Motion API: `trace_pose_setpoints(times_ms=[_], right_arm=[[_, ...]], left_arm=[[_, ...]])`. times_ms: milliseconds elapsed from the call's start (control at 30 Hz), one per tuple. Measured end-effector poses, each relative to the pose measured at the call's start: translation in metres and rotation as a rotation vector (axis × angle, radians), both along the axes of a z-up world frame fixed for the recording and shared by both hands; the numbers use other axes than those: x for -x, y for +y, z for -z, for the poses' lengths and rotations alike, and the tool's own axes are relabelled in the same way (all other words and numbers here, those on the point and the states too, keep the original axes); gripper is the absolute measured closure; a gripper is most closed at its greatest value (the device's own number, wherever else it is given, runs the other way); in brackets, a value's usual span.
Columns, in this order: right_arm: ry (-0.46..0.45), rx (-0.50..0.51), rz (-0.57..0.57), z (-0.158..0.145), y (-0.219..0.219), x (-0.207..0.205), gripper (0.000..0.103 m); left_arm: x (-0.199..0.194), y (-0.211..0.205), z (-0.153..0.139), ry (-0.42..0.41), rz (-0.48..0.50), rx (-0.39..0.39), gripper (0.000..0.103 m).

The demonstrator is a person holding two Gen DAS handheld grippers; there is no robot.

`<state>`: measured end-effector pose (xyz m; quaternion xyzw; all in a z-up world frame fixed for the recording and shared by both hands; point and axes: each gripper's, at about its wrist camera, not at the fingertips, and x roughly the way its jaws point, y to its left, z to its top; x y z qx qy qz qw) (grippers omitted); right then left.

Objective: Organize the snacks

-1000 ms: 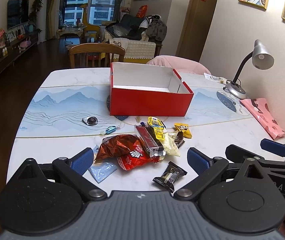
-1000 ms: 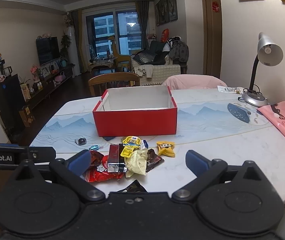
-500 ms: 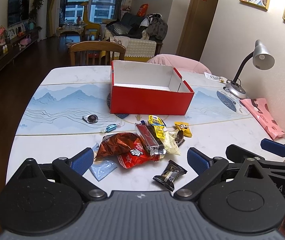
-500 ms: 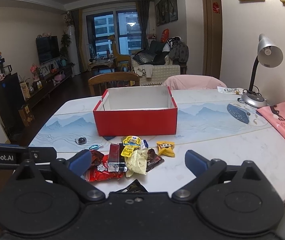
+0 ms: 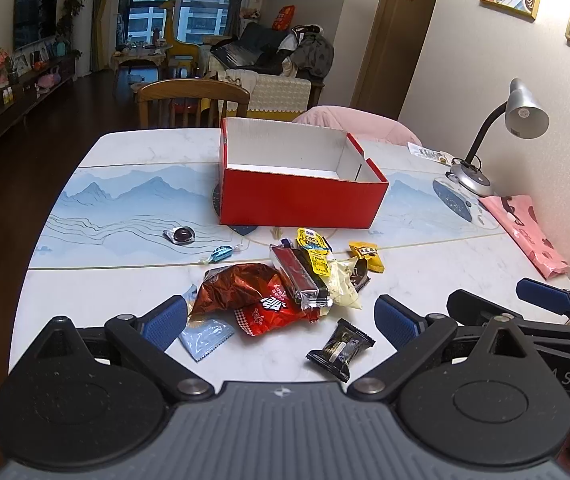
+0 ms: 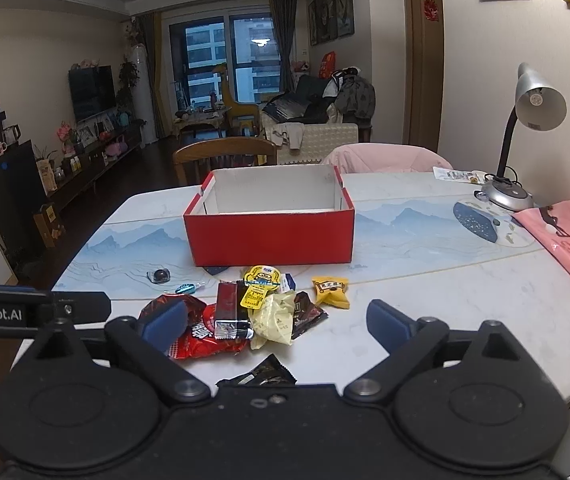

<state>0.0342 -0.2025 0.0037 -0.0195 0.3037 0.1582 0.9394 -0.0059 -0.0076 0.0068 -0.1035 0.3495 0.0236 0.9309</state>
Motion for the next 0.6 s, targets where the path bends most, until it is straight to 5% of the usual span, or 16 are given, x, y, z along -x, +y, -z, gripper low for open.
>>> trace_pose_setpoints(times_ms=[600], right_arm=[[0.134,0.049,-0.069,0.035,0.010,-0.049,0.007]], left_arm=[[-0.041,0.018,0.021,0.094,-0.035,0.044,0.002]])
